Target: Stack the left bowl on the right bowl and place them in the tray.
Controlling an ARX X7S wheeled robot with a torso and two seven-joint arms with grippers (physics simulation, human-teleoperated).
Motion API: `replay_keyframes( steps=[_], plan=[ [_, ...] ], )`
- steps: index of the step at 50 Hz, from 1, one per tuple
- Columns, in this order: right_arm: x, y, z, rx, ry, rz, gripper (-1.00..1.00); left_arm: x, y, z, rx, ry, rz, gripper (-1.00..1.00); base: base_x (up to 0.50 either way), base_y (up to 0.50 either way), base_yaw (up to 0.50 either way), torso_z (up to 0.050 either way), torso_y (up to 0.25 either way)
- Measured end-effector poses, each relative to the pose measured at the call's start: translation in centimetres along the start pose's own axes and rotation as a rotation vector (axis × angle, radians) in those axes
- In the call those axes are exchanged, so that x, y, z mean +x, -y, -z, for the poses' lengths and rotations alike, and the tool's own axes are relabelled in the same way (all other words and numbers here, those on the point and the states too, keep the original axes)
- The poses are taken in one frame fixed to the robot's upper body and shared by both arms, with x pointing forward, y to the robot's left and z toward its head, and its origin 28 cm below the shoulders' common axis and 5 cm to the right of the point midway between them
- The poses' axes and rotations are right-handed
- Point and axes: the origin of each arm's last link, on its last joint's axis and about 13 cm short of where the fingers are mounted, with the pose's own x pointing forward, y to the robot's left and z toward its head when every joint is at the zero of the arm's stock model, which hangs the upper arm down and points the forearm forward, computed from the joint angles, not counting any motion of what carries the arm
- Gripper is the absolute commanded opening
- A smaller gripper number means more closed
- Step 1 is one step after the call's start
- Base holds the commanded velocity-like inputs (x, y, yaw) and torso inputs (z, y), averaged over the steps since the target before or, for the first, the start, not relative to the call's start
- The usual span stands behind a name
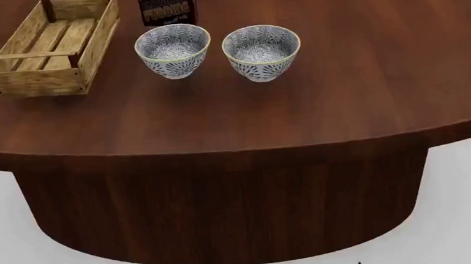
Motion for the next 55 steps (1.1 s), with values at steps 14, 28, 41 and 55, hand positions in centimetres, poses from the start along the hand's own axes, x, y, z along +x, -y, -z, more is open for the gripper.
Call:
replay_keyframes(
  steps=[14,28,41,55],
  plan=[
    [0.0,0.8,-2.5,-0.027,0.012,0.027,1.0,0.3,-0.7,-1.7,0.045,0.002,-0.018,1.0,0.0,0.0,0.0,0.0,0.0],
    [-1.2,3.2,-8.4,-0.085,0.026,0.106,1.0,0.8,-2.6,-5.4,0.076,-0.023,-0.059,1.0,0.0,0.0,0.0,0.0,0.0],
    [-2.7,4.8,-13.0,-0.131,0.042,0.176,1.0,0.2,-3.6,-8.9,0.1,0.009,-0.079,1.0,0.0,0.0,0.0,0.0,0.0],
    [-3.8,5.2,-14.8,-0.186,0.029,0.248,1.0,-0.5,-3.8,-10.5,0.102,0.034,-0.085,1.0,0.0,0.39,0.0,0.0,0.0]
  ],
)
